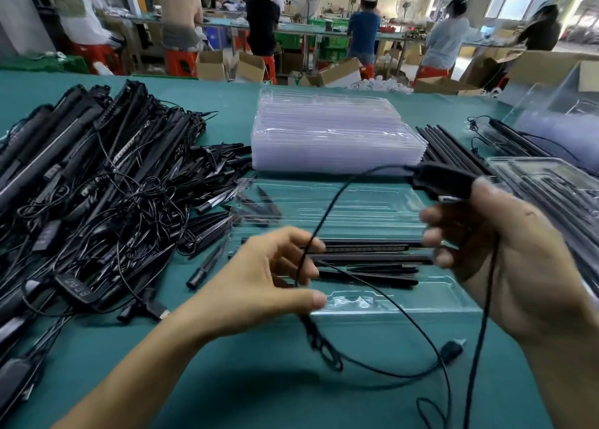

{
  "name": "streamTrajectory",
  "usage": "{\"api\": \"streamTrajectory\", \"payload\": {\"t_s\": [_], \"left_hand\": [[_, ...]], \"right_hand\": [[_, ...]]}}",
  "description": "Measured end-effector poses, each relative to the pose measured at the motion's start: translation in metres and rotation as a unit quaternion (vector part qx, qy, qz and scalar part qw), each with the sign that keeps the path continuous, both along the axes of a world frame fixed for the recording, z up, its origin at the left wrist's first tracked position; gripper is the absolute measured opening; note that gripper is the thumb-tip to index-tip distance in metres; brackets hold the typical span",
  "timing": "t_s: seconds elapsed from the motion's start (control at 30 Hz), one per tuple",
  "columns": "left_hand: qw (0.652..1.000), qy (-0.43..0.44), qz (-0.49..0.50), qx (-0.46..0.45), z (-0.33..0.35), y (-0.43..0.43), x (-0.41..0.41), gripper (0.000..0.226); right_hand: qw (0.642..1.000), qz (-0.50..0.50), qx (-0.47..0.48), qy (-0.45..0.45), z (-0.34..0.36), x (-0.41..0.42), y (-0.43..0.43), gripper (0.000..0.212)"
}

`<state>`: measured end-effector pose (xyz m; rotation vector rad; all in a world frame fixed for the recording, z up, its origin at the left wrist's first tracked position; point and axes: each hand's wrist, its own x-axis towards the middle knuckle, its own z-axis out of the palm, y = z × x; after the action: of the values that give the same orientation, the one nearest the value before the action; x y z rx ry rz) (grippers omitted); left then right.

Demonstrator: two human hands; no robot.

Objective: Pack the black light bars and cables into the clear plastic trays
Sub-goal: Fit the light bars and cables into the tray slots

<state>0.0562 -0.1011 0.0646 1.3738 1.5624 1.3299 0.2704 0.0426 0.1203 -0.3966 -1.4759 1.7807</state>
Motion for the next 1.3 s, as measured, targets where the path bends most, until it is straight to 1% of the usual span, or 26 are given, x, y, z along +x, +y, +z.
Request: {"api": "streamTrajectory", "payload": {"t_s": [0.07, 0.1, 0.13, 0.17, 0.2, 0.23, 0.27, 0.3, 0.33, 0.37, 0.43, 0.5, 0.57, 0.63, 0.67, 0.73, 0.77, 0.8, 0.87, 0.9, 0.97, 1.0, 1.1, 1.2, 1.23, 1.3], "left_hand": [[0.993, 0.111, -0.025, -0.018, -0.01, 0.0, 0.008, 0.018], [0.989, 0.142, -0.033, -0.018, -0.012, 0.002, 0.013, 0.009], [0.989, 0.141, -0.042, -0.018, -0.013, 0.003, 0.017, 0.007], [0.994, 0.096, -0.053, -0.02, -0.013, 0.004, 0.021, 0.008], [0.998, 0.008, -0.06, -0.024, -0.012, 0.004, 0.022, 0.012], [0.993, -0.102, -0.06, -0.025, -0.008, 0.003, 0.02, 0.02], [0.976, -0.212, -0.056, -0.019, -0.004, 0.002, 0.016, 0.026], [0.957, -0.288, -0.043, 0.001, 0.0, 0.001, 0.009, 0.029], [0.947, -0.318, -0.024, 0.027, 0.005, 0.001, 0.001, 0.029], [0.948, -0.312, -0.002, 0.054, 0.01, 0.002, -0.009, 0.027], [0.965, -0.24, 0.05, 0.088, 0.023, 0.005, -0.026, 0.035], [0.985, -0.107, 0.105, 0.086, 0.032, 0.008, -0.044, 0.062], [0.995, 0.019, 0.089, 0.05, 0.037, 0.005, -0.058, 0.083], [0.991, 0.118, 0.061, 0.009, 0.036, 0.003, -0.065, 0.084], [0.979, 0.19, 0.074, -0.005, 0.033, 0.004, -0.067, 0.078], [0.922, 0.362, 0.139, -0.01, 0.024, 0.009, -0.069, 0.06], [0.891, 0.421, 0.17, -0.002, 0.019, 0.011, -0.068, 0.052], [0.87, 0.455, 0.187, 0.015, 0.015, 0.013, -0.068, 0.044], [0.851, 0.492, 0.174, 0.062, 0.008, 0.014, -0.067, 0.032], [0.85, 0.498, 0.155, 0.075, 0.004, 0.014, -0.066, 0.028], [0.863, 0.485, 0.117, 0.087, -0.004, 0.013, -0.062, 0.023], [0.867, 0.481, 0.103, 0.083, -0.007, 0.012, -0.061, 0.022], [0.873, 0.469, 0.121, 0.049, -0.009, 0.008, -0.066, 0.029], [0.898, 0.416, 0.142, 0.008, -0.009, 0.001, -0.078, 0.028], [0.902, 0.407, 0.143, -0.015, -0.01, -0.001, -0.081, 0.027], [0.903, 0.401, 0.142, -0.063, -0.01, -0.005, -0.08, 0.021]], "right_hand": [[0.999, 0.009, -0.019, 0.044, 0.002, 0.001, 0.01, 0.035], [0.997, 0.015, -0.025, 0.066, 0.004, 0.0, 0.013, 0.035], [0.995, 0.021, -0.031, 0.088, 0.007, -0.001, 0.017, 0.035], [0.993, 0.026, -0.038, 0.108, 0.009, -0.001, 0.02, 0.034], [0.991, 0.026, -0.047, 0.125, 0.01, 0.001, 0.026, 0.032], [0.988, 0.022, -0.059, 0.14, 0.009, 0.005, 0.033, 0.03], [0.986, 0.019, -0.074, 0.151, 0.008, 0.01, 0.04, 0.029], [0.984, 0.017, -0.088, 0.153, 0.005, 0.017, 0.047, 0.03], [0.985, 0.015, -0.098, 0.143, 0.001, 0.023, 0.052, 0.03], [0.987, 0.01, -0.102, 0.124, -0.003, 0.029, 0.057, 0.03], [0.993, -0.003, -0.091, 0.078, -0.012, 0.038, 0.063, 0.028], [0.998, -0.028, -0.044, 0.021, -0.018, 0.046, 0.07, 0.024], [0.993, -0.071, 0.062, -0.073, -0.019, 0.054, 0.074, 0.024], [0.964, -0.107, 0.181, -0.161, -0.017, 0.062, 0.078, 0.029], [0.947, -0.124, 0.227, -0.187, -0.015, 0.065, 0.079, 0.031], [0.913, -0.177, 0.3, -0.213, -0.011, 0.07, 0.082, 0.028], [0.895, -0.198, 0.33, -0.224, -0.01, 0.07, 0.082, 0.024], [0.877, -0.201, 0.364, -0.241, -0.01, 0.069, 0.079, 0.021], [0.851, -0.153, 0.415, -0.282, -0.015, 0.061, 0.065, 0.02], [0.843, -0.111, 0.425, -0.31, -0.021, 0.055, 0.056, 0.021], [0.806, -0.056, 0.457, -0.372, -0.035, 0.04, 0.043, 0.03], [0.785, -0.051, 0.474, -0.396, -0.044, 0.034, 0.04, 0.038], [0.742, -0.076, 0.479, -0.463, -0.064, 0.017, 0.04, 0.059], [0.687, -0.094, 0.464, -0.552, -0.074, 0.01, 0.048, 0.062], [0.68, -0.083, 0.453, -0.571, -0.076, 0.009, 0.05, 0.06], [0.68, -0.068, 0.444, -0.579, -0.078, 0.01, 0.051, 0.053]]}}
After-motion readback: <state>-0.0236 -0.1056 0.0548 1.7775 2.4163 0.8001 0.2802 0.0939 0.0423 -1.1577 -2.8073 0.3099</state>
